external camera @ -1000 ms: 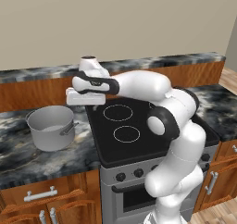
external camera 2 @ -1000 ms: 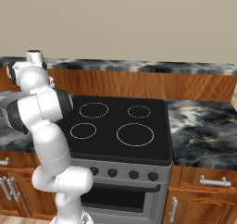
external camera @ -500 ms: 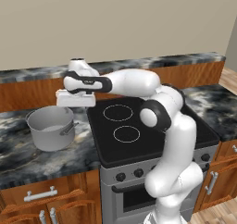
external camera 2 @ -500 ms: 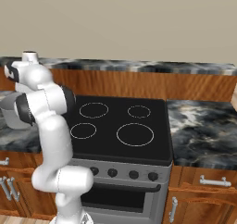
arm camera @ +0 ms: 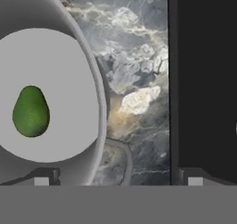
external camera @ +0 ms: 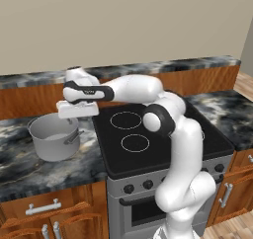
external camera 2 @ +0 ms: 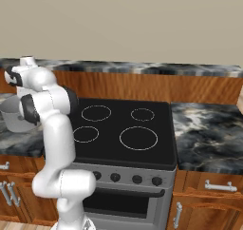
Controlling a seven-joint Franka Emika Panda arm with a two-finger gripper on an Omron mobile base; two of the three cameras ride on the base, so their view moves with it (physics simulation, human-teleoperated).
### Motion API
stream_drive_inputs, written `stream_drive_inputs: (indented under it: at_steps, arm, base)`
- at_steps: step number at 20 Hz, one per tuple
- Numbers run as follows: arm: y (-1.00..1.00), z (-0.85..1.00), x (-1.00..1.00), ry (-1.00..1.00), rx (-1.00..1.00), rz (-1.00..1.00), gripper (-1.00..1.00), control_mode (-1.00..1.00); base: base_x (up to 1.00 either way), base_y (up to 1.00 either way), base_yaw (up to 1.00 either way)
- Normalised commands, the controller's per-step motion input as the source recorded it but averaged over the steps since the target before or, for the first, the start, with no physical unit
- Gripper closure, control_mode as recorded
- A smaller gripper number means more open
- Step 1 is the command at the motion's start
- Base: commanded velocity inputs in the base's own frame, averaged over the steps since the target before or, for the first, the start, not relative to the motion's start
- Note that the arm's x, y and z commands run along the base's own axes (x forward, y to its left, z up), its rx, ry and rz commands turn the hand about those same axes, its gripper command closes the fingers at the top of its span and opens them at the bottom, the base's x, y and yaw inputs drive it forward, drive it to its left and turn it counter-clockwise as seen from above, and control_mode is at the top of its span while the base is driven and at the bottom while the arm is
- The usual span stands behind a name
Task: Turn on the sink faucet. Then move the avocado from the counter to the sink. Turn off the sink. Move the vegetable from the sink to the pot next to the stove. Finally move the pot to the rear left burner.
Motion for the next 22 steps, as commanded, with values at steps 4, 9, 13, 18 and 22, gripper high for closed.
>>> stream_drive_inputs:
  at_steps: [4,9,13,18,22]
  arm:
    - [0.0,-0.14,0.12,0.0,-0.04,0.0,-1.0,-1.0]
    - [0.0,-0.13,0.12,0.0,-0.03,0.0,-1.0,-1.0]
    - [0.01,-0.14,0.12,0.0,-0.01,0.0,-1.0,-1.0]
    - [0.03,-0.12,0.11,0.0,0.0,0.0,-1.0,-1.0]
    - [0.08,-0.13,0.13,0.0,0.0,0.0,-1.0,-1.0]
  base:
    - [0.0,0.0,0.0]
    - [0.0,0.0,0.0]
    - [0.0,0.0,0.0]
    - [0.0,0.0,0.0]
    - [0.0,0.0,0.0]
